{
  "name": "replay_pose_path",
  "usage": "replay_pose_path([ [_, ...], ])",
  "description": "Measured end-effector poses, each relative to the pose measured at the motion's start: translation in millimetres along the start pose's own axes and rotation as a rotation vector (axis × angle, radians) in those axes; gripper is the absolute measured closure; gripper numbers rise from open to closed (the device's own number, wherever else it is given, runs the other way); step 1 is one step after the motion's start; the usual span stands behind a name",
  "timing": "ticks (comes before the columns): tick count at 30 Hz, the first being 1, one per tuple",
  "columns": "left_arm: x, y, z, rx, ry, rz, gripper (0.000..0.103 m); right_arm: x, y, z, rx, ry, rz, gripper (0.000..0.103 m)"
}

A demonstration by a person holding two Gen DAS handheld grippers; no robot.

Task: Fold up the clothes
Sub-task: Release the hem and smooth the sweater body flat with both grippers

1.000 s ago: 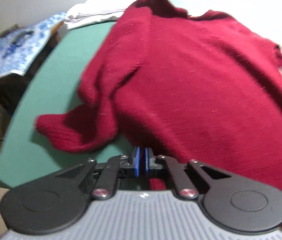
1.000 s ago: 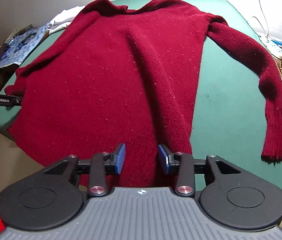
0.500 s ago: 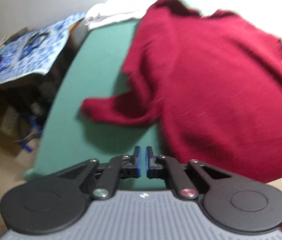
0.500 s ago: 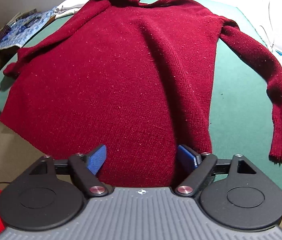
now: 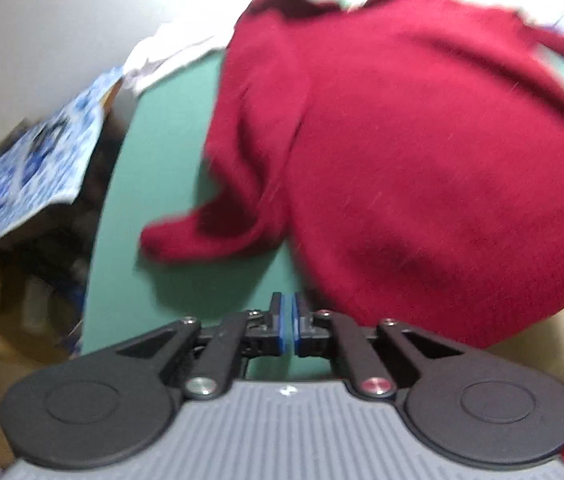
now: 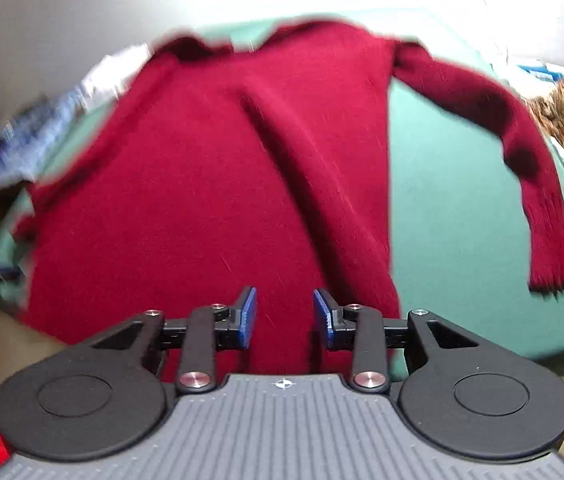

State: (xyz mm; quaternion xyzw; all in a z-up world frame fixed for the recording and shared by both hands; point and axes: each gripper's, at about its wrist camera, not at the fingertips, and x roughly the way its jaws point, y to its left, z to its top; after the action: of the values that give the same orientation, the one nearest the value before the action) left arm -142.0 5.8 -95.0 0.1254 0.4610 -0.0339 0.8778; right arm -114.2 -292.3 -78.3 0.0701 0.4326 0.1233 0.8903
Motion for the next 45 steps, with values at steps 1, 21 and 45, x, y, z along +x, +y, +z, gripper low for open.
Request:
replay_pose_path([
  [1,-6,-3,6,-0.002,-0.041,-0.039,0.096,3,4,4,0.007,-0.001,-0.002,0.062],
  [21,-9,2,39,0.11,-0.156,-0.177,0.066,27,26,49,0.005,-0.06,-0.152,0.053],
  [45,68,-26,86,-0.079,0.093,-0.046,0.038,191,-170,240,-0.039,-0.111,-0.389,0.097],
])
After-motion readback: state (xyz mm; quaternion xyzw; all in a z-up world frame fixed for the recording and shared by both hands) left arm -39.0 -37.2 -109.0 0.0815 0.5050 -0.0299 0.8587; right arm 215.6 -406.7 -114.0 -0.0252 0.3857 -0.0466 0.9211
